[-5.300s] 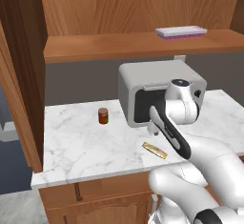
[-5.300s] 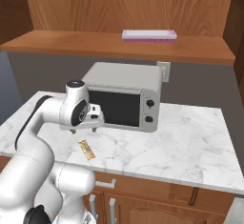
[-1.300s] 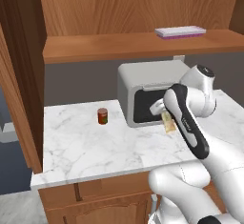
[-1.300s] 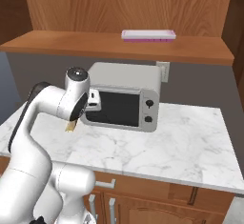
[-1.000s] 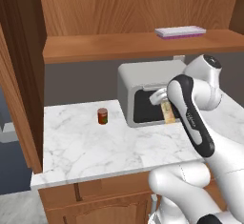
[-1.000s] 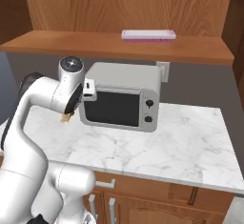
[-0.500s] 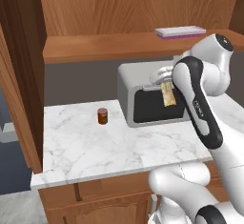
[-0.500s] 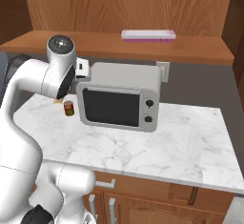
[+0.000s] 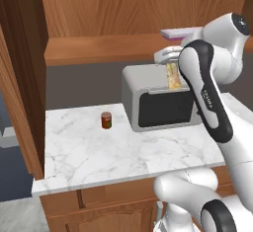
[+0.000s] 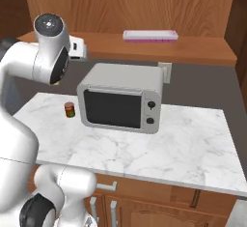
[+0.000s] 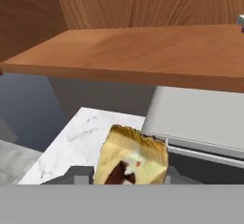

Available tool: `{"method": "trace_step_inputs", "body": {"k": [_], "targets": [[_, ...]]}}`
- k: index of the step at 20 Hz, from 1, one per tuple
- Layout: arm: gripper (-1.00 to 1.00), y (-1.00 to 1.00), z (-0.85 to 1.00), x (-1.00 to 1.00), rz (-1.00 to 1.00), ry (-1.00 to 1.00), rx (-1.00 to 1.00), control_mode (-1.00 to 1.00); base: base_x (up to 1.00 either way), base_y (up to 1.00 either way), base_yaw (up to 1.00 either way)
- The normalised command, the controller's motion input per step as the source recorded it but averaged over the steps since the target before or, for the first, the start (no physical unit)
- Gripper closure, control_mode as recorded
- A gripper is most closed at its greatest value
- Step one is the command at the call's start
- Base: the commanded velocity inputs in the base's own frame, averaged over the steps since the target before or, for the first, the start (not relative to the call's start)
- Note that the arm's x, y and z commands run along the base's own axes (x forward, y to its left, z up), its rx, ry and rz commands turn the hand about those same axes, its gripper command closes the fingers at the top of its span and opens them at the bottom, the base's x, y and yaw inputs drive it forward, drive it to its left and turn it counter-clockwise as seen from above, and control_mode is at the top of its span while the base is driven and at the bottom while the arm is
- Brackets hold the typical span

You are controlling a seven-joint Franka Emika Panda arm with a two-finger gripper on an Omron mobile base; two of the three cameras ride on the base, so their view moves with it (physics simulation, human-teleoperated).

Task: Pick the bar and bar from the counter and place them in the cabinets closest to them.

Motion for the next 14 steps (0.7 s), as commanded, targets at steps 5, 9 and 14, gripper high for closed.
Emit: {"method": "trace_step_inputs", "body": {"k": [5,9,14], "targets": [[1.0,0.06,0.36,0.39,-0.03,-0.1,0.0,-1.0,0.0,0.0,0.0],[1.0,0.05,0.29,0.48,-0.03,-0.09,0.0,-1.0,0.0,0.0,0.0],[1.0,0.01,0.26,0.52,-0.04,-0.03,0.02,-1.0,0.0,0.0,0.0]]}}
